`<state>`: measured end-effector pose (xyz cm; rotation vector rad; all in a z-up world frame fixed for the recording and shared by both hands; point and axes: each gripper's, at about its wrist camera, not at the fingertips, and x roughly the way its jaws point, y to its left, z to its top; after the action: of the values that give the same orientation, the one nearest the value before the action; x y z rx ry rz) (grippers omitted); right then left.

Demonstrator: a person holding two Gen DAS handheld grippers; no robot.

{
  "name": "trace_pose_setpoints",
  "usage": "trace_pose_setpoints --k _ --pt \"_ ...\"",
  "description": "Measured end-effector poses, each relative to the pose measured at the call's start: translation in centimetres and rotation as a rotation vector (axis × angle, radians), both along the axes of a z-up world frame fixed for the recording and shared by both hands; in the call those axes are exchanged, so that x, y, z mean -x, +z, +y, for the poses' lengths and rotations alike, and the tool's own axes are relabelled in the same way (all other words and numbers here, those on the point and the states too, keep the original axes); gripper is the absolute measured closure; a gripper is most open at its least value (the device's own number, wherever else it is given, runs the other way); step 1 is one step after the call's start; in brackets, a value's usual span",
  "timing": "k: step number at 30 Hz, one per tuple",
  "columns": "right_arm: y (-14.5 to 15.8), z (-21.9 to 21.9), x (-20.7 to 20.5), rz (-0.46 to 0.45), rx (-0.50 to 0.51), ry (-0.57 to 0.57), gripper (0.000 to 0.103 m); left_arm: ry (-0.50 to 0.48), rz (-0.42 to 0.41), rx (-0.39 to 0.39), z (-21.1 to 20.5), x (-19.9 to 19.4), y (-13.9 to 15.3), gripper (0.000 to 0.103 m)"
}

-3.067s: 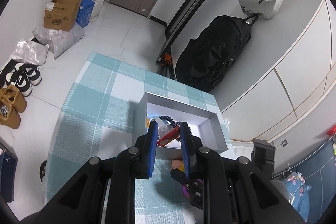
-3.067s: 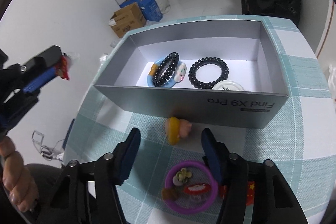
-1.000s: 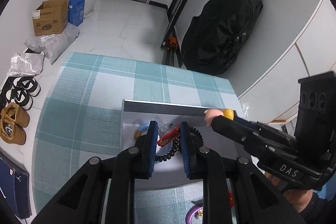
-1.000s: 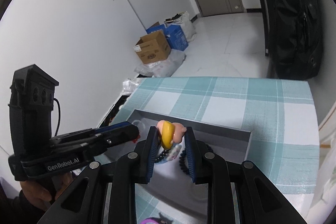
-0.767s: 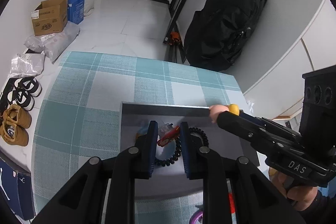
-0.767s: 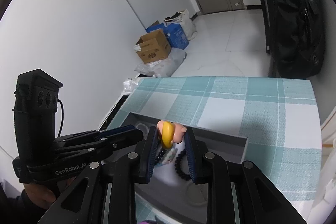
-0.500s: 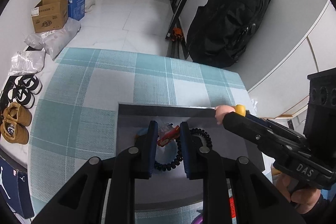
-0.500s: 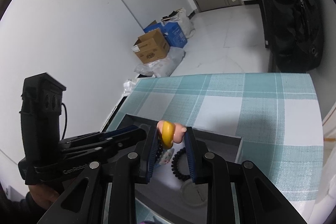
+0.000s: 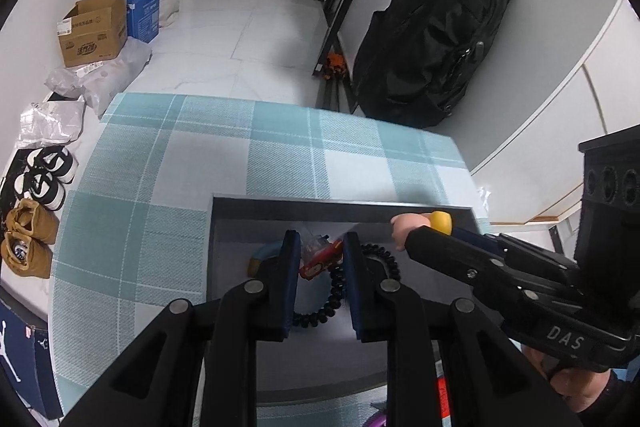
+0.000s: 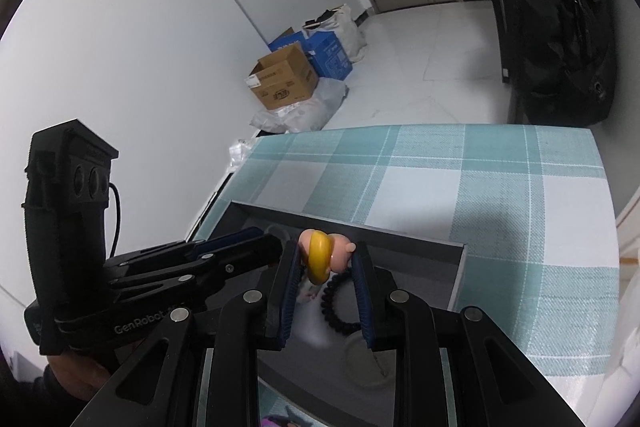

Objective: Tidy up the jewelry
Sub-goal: 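Lower both held toys into the grey box and open both tools, then reach the left tool down to the purple ring toy and grasp it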

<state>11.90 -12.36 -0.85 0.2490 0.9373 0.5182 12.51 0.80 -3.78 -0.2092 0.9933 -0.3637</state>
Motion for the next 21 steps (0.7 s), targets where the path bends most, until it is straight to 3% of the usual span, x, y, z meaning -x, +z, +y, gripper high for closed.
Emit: trace_pose_setpoints --k 4,5,7,15,19,21 --pt "0.6 -0.1 0.3 -0.019 -0.003 -0.002 0.075 -0.006 -0.013 -0.004 -0.3 0.1 0.4 0.080" --pt "0.7 -0.1 0.4 -0.024 0.000 -0.004 0.071 -0.001 -0.004 -0.014 -0.4 0.1 0.3 0.066" --pt "0.8 -0.3 0.6 -0.035 0.000 -0.012 0.064 0.023 -0.004 -0.027 -0.2 0.1 0.2 0.049" --pt "1.3 -1.3 1.2 -0.043 -0.004 -0.058 0.058 0.032 -0.032 -0.016 0.3 1.1 0.7 0.048" --pt "1.9 -1.5 1.7 -0.063 -0.002 -0.075 0.047 0.040 -0.046 -0.030 0.4 1.9 1.1 0.048" --pt "2.1 -1.6 2.0 -0.067 0.002 -0.079 0.046 0.044 -0.052 -0.039 0.4 2.3 1.4 0.048"
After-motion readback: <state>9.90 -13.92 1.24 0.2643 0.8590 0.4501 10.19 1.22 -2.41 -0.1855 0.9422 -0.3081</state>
